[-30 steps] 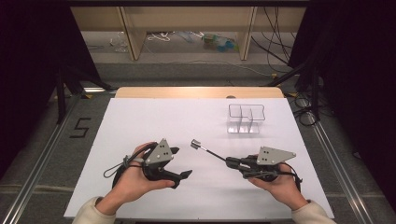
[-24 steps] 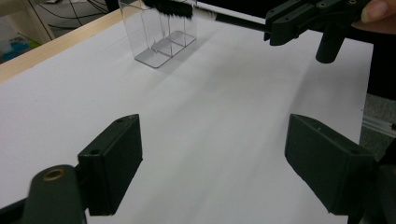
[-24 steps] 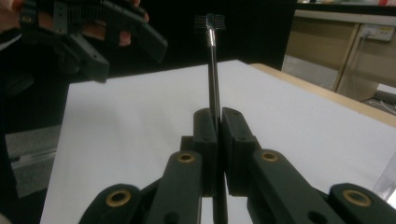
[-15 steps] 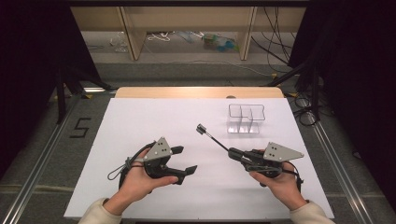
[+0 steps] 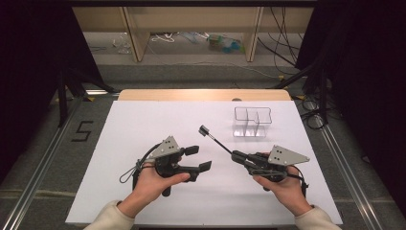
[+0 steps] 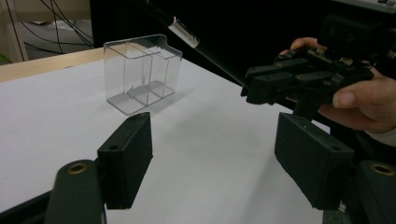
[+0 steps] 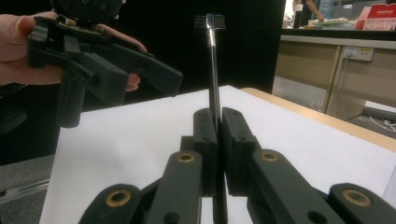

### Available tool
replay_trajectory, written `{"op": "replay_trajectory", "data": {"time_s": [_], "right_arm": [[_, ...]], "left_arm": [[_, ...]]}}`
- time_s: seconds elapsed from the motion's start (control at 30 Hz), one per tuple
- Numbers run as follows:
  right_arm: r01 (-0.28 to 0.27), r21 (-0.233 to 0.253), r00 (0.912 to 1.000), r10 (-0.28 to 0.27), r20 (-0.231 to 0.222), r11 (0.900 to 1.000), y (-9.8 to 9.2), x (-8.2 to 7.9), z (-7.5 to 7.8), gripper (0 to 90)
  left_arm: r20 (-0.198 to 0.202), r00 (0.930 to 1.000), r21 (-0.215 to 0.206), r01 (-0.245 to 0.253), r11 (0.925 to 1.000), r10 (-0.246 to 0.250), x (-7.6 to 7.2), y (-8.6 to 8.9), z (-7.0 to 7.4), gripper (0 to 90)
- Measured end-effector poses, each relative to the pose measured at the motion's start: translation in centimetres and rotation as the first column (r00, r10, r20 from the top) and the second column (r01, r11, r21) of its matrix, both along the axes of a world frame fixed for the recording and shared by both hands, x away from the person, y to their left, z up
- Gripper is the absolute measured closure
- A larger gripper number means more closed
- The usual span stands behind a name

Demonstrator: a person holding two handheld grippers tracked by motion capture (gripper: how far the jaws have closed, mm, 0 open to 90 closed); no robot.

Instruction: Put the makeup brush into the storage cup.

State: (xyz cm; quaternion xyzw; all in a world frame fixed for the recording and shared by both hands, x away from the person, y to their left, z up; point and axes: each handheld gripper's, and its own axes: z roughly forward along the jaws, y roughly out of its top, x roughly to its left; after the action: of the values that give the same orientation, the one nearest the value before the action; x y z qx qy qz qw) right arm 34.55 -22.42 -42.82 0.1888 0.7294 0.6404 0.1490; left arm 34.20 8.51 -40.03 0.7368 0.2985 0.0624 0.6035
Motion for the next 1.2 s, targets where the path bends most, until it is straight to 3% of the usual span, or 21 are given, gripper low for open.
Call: {"op": "replay_trajectory", "data": {"time_s": [0.07, 0.1, 0.17, 0.33, 0.37, 0.43, 0.57, 0.7, 0.77, 1.0, 1.2], "right_arm": [[-0.003, -0.003, 1.0, 0.003, -0.007, 1.0, 0.0, -0.1, 0.0, 85.8], [0.0, 0.0, 1.0, 0.0, 0.01, 1.0, 0.0, 0.0, 0.0, 85.8], [-0.005, 0.014, 0.9998, 0.005, 0.021, 1.0, 0.1, 0.1, 0.0, 85.8], [-0.009, -0.006, 0.9999, 0.009, -0.005, 1.0, 0.1, -0.2, 0.1, 85.8], [-0.006, -0.003, 0.9998, 0.006, 0.019, 1.0, 0.1, -0.1, 0.1, 85.8], [-0.011, -0.001, 0.9997, 0.011, 0.02, 1.0, 0.1, -0.1, 0.1, 85.8], [-0.013, -0.002, 0.9998, 0.014, 0.017, 1.0, 0.2, -0.1, 0.1, 85.8], [-0.002, 0.012, 0.9994, 0.002, 0.035, 1.0, 0.3, -0.1, 0.1, 85.8], [-0.011, -0.004, 0.9996, 0.011, 0.026, 1.0, 0.3, -0.2, 0.1, 85.8], [-0.013, -0.01, 0.9995, 0.013, 0.03, 1.0, 0.3, -0.2, 0.1, 85.8], [-0.023, -0.006, 0.9993, 0.023, 0.03, 1.0, 0.4, -0.2, 0.0, 85.8]], "left_arm": [[0.003, 1.0, -0.019, 0.003, 0.9998, -0.003, 0.2, -0.4, 0.1, 32.0], [0.009, 0.9999, -0.024, 0.007, 0.9997, -0.007, 0.3, -0.5, 0.1, 33.0], [-0.007, 1.0, -0.045, -0.001, 0.999, 0.001, 0.5, -0.8, 0.1, 35.1], [-0.043, 0.9991, -0.098, -0.003, 0.9952, -0.001, 1.3, -1.4, -0.2, 41.4], [-0.049, 0.9988, -0.109, -0.007, 0.994, 0.001, 1.4, -1.5, -0.2, 42.2], [-0.056, 0.9984, -0.129, -0.009, 0.9916, 0.001, 1.5, -1.7, -0.3, 45.2], [-0.047, 0.9988, -0.141, 0.004, 0.99, -0.011, 1.7, -1.9, -0.4, 50.1], [-0.067, 0.9978, -0.164, -0.011, 0.9864, 0.0, 1.7, -2.1, -0.4, 54.4], [-0.058, 0.9983, -0.171, -0.004, 0.9853, -0.006, 1.8, -2.1, -0.4, 56.5], [-0.084, 0.9964, -0.194, -0.024, 0.9807, 0.008, 2.0, -2.4, -0.5, 60.1], [-0.071, 0.9974, -0.215, -0.018, 0.9765, 0.003, 2.0, -2.6, -0.4, 68.4]]}}
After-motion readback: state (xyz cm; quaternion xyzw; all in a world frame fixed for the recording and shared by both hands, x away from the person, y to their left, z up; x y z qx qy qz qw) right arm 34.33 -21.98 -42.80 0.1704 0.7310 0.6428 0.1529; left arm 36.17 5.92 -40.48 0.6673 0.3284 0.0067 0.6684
